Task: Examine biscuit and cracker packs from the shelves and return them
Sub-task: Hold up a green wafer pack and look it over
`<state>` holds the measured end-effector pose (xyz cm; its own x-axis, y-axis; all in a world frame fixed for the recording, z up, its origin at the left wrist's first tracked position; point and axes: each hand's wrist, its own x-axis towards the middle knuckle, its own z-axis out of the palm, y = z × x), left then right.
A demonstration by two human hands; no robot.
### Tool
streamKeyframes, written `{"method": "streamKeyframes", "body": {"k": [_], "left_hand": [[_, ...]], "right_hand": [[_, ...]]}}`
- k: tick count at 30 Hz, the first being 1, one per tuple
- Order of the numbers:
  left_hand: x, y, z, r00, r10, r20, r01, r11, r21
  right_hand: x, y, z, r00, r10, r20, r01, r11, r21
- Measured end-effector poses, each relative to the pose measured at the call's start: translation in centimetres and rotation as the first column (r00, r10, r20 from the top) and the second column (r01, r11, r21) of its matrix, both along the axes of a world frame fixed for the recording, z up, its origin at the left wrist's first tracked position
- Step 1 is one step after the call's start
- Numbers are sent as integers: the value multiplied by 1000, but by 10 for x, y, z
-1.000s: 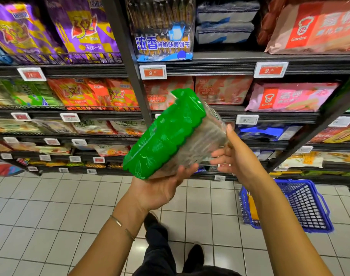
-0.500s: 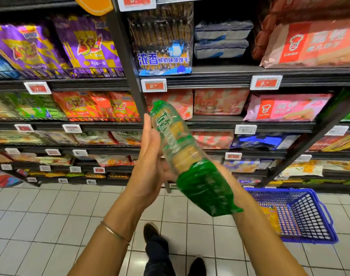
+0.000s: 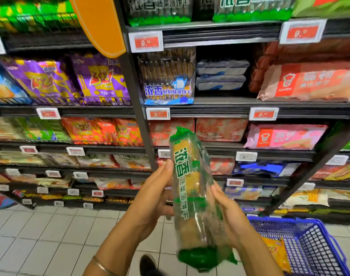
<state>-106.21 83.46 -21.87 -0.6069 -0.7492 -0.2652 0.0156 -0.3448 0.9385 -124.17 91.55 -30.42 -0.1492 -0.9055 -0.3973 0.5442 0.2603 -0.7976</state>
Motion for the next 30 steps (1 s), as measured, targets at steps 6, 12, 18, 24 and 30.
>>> {"method": "streamKeyframes", "body": {"k": [6, 12, 18, 24, 30], "left_hand": [[-10, -27, 36, 992, 127, -9, -127, 986, -107], [-20, -64, 86, 951, 307, -23, -298, 898, -323], [-42, -107, 124, 920, 367, -137, -370, 697, -614], [-62, -164, 176, 860, 459, -223, -477, 569, -669], [-81, -217, 222, 832, 449, -325, -539, 522, -661]], "right_hand": [[-21, -25, 52, 952, -239, -193, 191, 952, -240], [-30, -60, 129, 846, -442, -299, 264, 834, -485], [-56, -118, 205, 772, -488, -407, 183, 784, -593], [-75, -173, 284, 713, -464, -526, 80, 799, -596], [-85, -232, 334, 633, -519, -575, 129, 802, -583]]}}
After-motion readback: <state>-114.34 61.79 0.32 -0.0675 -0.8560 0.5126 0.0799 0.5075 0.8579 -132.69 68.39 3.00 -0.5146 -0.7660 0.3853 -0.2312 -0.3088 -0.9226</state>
